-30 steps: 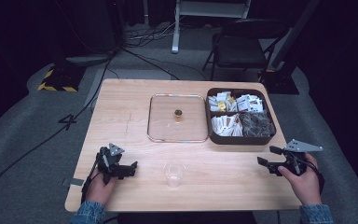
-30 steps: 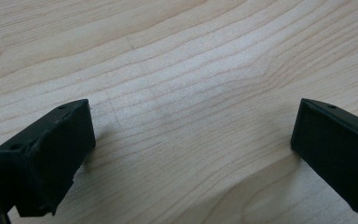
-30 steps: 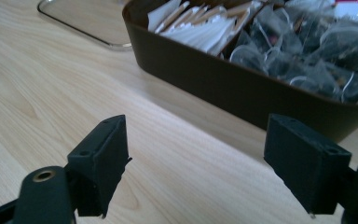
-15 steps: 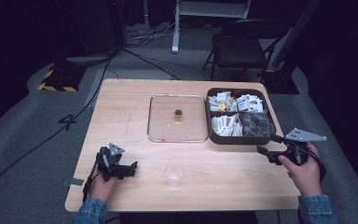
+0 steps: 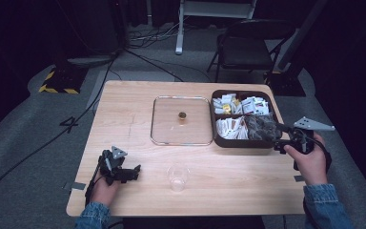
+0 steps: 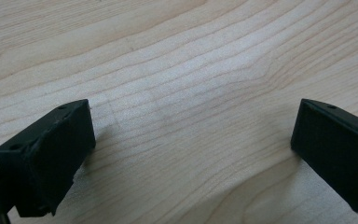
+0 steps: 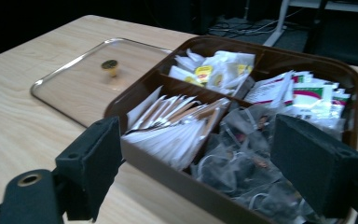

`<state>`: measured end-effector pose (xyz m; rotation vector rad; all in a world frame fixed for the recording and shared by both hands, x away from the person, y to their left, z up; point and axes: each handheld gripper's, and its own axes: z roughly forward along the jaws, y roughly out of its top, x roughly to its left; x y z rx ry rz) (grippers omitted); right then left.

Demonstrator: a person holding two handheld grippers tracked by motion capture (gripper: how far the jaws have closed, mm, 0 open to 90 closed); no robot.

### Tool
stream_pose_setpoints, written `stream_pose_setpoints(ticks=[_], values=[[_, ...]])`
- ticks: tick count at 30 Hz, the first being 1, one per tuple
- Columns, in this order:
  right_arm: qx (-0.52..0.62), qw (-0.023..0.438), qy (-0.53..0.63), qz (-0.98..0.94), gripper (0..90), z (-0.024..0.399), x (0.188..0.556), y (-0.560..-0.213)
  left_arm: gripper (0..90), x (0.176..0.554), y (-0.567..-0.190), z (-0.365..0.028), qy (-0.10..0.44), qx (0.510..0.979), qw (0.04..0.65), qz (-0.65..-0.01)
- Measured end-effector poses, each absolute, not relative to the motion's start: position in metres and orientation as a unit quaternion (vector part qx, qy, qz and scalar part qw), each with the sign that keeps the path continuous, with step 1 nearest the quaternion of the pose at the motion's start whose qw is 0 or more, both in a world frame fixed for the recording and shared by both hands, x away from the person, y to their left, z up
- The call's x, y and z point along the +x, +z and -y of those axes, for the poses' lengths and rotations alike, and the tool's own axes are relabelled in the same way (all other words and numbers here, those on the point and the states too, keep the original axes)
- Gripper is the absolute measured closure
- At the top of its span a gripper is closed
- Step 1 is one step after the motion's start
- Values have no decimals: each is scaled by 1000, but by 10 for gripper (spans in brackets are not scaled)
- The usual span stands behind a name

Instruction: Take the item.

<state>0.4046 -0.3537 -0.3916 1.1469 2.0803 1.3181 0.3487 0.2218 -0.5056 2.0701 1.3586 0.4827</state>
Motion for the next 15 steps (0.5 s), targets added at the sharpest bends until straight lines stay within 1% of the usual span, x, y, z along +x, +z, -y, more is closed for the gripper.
stream_pose_setpoints(ticks=[15], values=[[420, 227, 426, -769, 194, 367, 452, -390, 0, 349, -506, -222, 181, 782, 305, -513]])
